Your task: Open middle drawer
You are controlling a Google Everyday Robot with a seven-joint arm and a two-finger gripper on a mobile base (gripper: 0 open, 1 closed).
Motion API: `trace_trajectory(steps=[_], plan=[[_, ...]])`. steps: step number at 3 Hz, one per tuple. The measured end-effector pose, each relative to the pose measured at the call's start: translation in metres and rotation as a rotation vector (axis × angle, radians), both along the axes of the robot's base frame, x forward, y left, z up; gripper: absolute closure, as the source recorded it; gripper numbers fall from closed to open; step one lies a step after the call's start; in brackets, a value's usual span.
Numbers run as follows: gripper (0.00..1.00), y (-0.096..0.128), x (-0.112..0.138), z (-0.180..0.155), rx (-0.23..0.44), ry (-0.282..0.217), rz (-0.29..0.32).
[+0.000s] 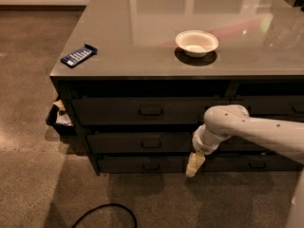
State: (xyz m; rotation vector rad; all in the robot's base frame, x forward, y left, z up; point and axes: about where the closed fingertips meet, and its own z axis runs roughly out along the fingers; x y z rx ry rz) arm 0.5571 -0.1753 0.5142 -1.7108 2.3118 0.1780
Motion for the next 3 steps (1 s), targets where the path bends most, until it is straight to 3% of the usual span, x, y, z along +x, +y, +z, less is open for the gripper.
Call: trace_trajectory(steps=[3], plan=[[0.00,0.035,0.048,-0.052,0.063,0.051,0.039]])
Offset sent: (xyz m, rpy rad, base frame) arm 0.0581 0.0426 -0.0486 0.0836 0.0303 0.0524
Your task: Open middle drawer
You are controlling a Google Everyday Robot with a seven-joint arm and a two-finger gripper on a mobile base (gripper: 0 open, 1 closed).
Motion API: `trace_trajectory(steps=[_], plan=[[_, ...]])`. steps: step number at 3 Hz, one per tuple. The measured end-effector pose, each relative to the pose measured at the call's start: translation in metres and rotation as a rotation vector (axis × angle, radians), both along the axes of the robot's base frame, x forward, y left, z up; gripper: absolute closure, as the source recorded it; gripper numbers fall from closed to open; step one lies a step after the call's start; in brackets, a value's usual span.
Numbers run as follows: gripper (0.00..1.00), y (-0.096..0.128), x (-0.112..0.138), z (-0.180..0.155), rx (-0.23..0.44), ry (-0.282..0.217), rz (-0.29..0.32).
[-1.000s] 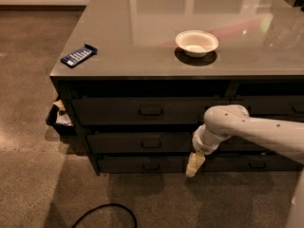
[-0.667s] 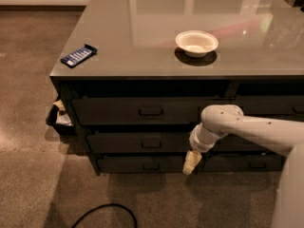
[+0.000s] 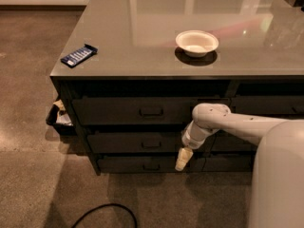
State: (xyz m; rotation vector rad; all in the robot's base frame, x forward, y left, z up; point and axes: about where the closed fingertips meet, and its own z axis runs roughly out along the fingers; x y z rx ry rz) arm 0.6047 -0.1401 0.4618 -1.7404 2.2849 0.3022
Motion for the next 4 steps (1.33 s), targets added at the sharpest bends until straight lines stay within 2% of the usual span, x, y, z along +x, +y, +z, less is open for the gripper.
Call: trace_trajectory(steps=[1,2,3,4], plan=[[0.00,0.003,0.009,-0.019,0.019,0.004,0.015],[0.00,0.005,0.012,-0.016,0.070,-0.081,0.046],[0.00,0.009,0.011,-0.001,0.155,-0.225,0.104],[0.00,0.011,0.010,0.002,0.158,-0.261,0.158]])
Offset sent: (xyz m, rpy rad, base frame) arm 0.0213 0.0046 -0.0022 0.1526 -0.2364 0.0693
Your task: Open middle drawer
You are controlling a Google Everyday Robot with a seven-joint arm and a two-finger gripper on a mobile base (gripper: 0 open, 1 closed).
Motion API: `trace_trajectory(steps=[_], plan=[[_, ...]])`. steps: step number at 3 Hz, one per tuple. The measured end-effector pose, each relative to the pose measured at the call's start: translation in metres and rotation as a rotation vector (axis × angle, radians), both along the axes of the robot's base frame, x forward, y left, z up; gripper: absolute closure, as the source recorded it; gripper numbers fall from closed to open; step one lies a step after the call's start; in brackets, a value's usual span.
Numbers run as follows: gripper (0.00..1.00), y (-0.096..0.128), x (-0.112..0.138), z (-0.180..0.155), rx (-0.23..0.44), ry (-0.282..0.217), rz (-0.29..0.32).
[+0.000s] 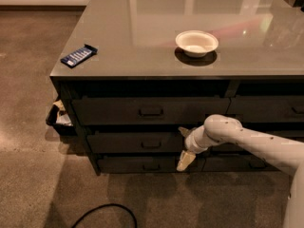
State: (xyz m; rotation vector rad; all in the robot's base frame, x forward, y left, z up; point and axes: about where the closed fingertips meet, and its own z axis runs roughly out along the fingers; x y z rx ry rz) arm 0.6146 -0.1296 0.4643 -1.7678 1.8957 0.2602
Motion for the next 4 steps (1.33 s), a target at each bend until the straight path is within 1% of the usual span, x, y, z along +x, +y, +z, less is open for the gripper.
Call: trace_trajectory(steps=[1,2,3,4], plan=[[0.00,0.002,0.000,-0.002,0.005,-0.003,0.010],[0.00,0.004,0.011,-0.007,0.029,-0.031,0.010],[0.00,0.005,0.025,-0.015,0.047,-0.047,0.001],[0.00,0.005,0.040,-0.024,0.058,-0.049,-0.009]])
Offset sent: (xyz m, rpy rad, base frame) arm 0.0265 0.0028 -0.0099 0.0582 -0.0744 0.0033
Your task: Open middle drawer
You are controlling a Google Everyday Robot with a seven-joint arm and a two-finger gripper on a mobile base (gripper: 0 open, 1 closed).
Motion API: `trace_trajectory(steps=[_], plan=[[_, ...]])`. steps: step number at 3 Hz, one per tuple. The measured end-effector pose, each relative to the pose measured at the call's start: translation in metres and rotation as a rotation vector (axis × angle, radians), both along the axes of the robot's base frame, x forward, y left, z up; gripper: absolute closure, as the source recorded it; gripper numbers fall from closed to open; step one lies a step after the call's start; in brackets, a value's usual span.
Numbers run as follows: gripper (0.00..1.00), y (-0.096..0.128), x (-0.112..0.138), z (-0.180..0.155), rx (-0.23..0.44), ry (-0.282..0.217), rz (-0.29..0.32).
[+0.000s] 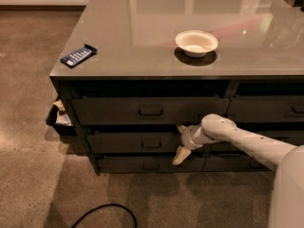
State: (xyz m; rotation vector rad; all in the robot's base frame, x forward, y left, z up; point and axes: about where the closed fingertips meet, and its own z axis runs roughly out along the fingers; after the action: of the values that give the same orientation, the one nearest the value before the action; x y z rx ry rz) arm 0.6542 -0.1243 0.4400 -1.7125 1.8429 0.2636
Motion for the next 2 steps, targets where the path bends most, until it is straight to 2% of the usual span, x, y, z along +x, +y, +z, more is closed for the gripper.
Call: trace_trajectory(steps=[1,2], plan=[[0.00,0.001,0.012,-0.010,0.006,0.009,-0.006],[0.19,0.000,0.020,-0.020,0.013,0.029,-0.009]])
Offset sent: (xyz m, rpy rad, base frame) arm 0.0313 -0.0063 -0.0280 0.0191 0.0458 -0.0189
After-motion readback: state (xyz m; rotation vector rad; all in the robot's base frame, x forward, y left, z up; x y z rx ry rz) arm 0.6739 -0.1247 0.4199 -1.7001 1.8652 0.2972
